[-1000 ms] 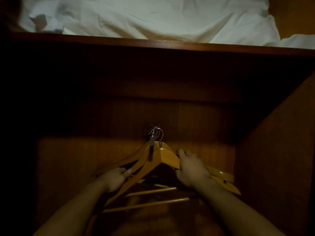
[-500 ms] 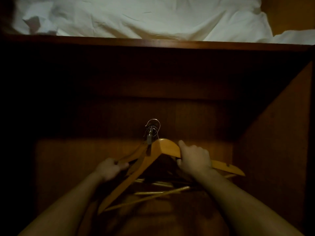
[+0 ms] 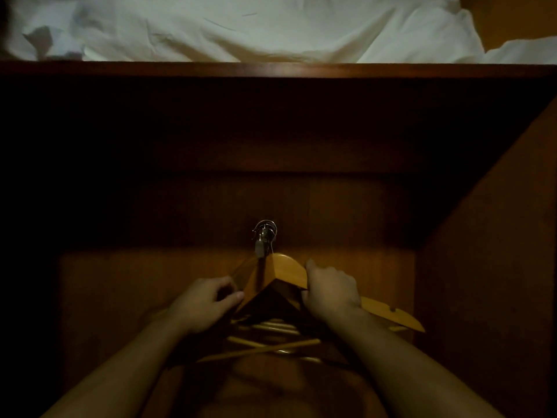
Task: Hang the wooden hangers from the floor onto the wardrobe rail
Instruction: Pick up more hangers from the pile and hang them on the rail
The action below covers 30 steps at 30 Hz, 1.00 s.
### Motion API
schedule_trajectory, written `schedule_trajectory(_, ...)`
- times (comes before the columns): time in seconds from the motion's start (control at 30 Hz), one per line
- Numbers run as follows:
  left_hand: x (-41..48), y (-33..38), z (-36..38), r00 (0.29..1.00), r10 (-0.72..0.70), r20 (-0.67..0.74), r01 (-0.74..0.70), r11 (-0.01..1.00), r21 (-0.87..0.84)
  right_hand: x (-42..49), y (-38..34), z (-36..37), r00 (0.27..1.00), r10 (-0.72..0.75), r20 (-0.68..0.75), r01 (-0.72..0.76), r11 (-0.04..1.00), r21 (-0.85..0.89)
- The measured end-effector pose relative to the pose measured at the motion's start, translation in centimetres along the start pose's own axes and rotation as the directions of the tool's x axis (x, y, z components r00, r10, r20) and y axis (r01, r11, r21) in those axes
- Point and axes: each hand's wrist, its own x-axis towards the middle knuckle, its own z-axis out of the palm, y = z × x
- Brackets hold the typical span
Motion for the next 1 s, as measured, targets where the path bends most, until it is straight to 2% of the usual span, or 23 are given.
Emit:
schedule_trajectory(0.13, 0.3, -1.0, 0.3, 0.999, -0.036, -0.036, 0.036, 0.999, -0.012, 0.1, 0.3, 0.7, 1.000, 0.016, 0.025, -0.016, 1.000, 0.006)
schedule_trajectory(0.3, 0.1, -1.7, 1.2, 1.000, -0.021, -0.003, 0.021, 1.000, 0.000, -0.1, 0.0, 1.4, 0.999, 0.014, 0.037, -0.015, 1.000, 0.017)
schedule_trajectory(0.47, 0.2, -1.3, 1.9, 0.999, -0.030, 0.013, 0.027, 0.990, 0.142, -0.3, -0.3, 1.2, 0.997, 0.041, 0.060, -0.044, 0.998, 0.047)
schedule_trajectory(0.6, -0.3, -1.0, 1.9, 0.999, -0.007, -0.040, 0.015, 0.975, 0.220, -0.7, -0.6, 1.0, 0.994, 0.065, 0.082, -0.071, 0.995, 0.066)
schedule_trajectory(1.0, -2.3, -1.3, 0.9, 0.986, 0.005, -0.169, 0.063, 0.918, 0.392, -2.3, -0.4, 0.7, 0.975, 0.102, 0.198, -0.090, 0.993, -0.072)
